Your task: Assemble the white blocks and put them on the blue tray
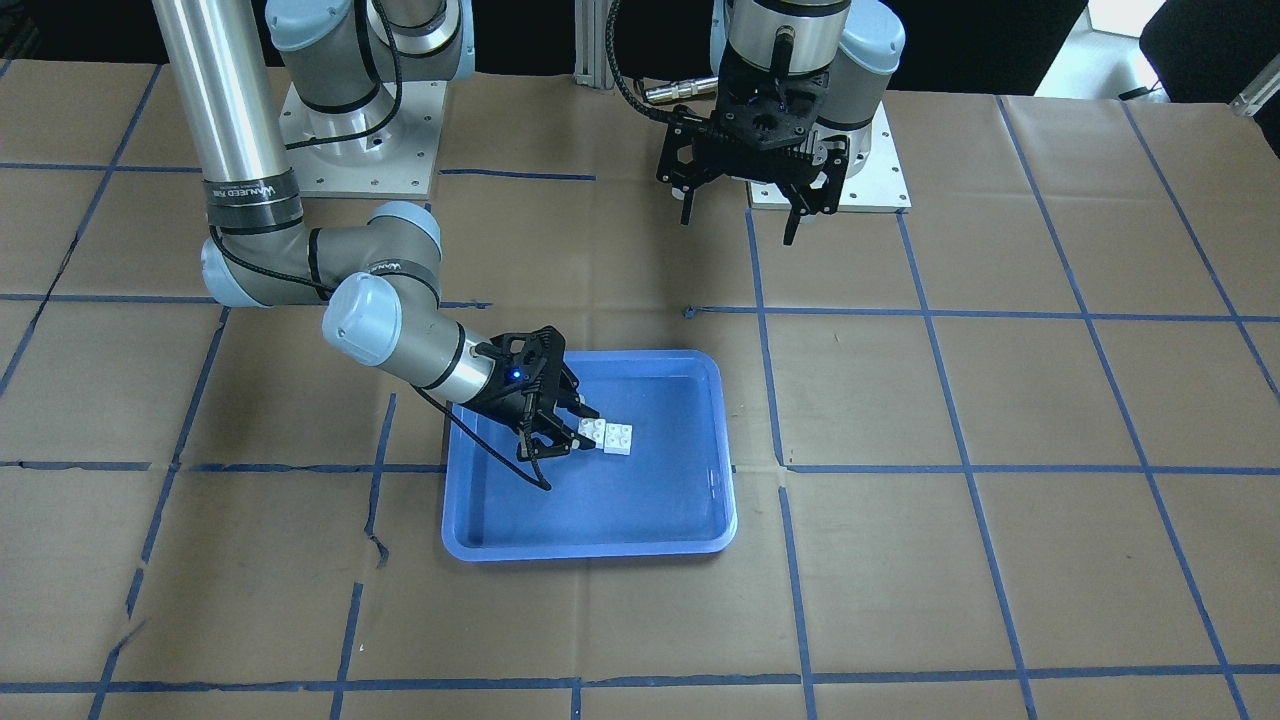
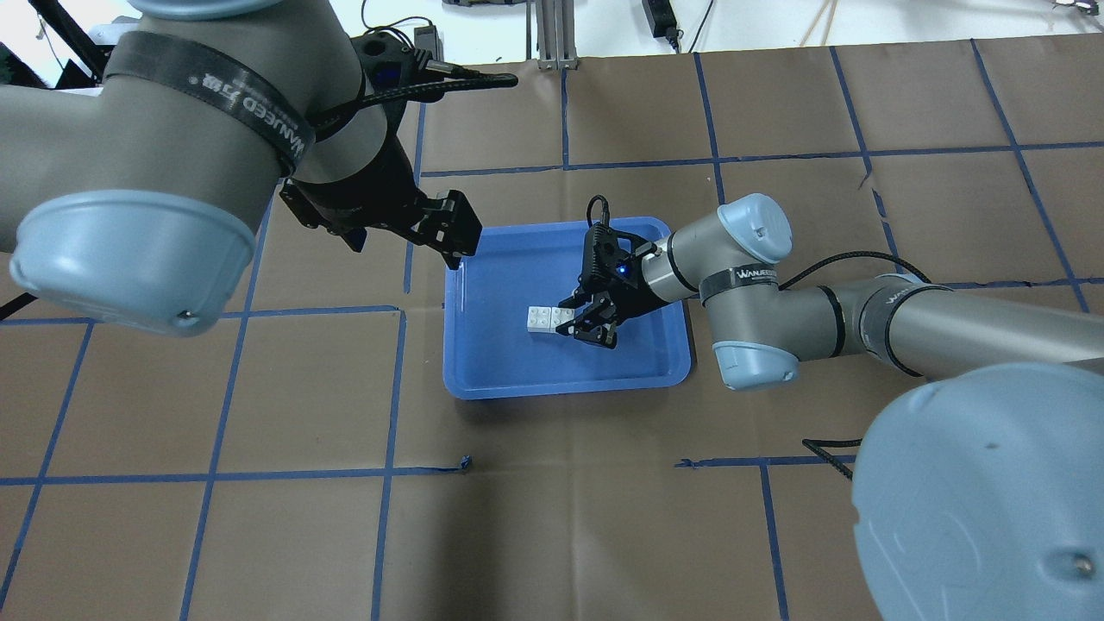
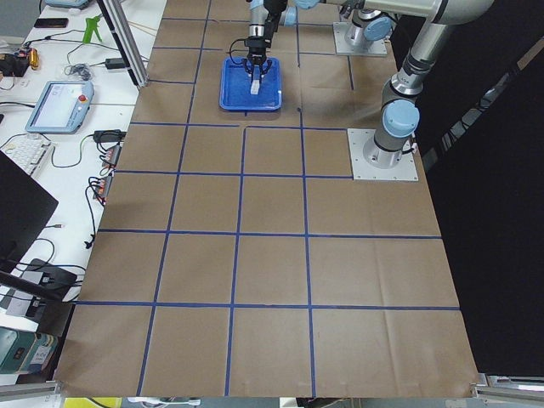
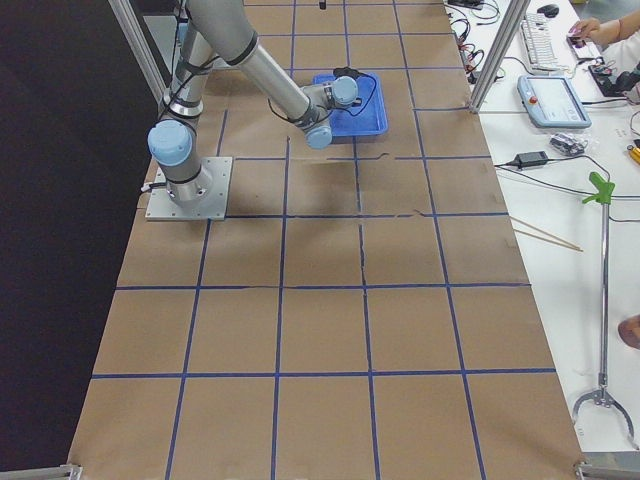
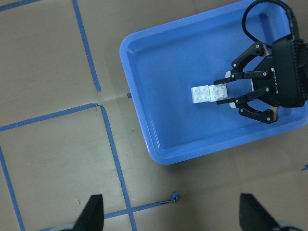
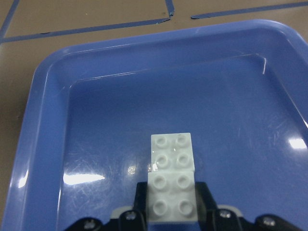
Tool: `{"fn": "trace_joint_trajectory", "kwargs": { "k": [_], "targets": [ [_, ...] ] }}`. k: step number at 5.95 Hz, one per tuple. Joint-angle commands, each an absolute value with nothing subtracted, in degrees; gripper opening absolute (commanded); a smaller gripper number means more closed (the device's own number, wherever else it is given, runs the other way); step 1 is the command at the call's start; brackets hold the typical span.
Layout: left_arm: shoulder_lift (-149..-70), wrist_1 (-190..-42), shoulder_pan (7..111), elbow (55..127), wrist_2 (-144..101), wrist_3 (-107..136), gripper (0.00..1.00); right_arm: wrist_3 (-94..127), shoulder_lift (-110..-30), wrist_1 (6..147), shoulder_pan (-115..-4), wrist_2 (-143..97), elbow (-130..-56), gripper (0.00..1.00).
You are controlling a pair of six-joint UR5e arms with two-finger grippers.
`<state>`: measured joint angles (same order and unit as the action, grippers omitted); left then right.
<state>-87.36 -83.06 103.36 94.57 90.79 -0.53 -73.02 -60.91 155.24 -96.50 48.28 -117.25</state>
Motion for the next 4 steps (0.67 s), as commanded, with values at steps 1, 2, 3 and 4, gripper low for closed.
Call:
{"fn": "trace_joint_trajectory", "kwargs": {
  "k": [1, 2, 3, 4],
  "targets": [
    [-87.4, -83.1, 103.4, 94.6, 90.8, -0.5, 0.99, -73.0, -60.8, 155.3, -96.5, 48.4, -117.2, 0.20],
    [-87.4, -83.1, 103.4, 94.6, 90.8, -0.5, 0.99, -73.0, -60.0, 155.4, -96.4, 48.3, -117.2, 0.20],
    [-87.4, -83.0, 103.4, 94.6, 90.8, -0.5, 0.99, -73.0, -60.1, 155.5, -96.4, 48.3, -117.2, 0.20],
    [-87.4, -83.2, 103.4, 94.5, 90.8, -0.5, 0.99, -73.0, -60.1, 155.5, -96.5, 48.3, -117.1, 0.20]
  ]
}}
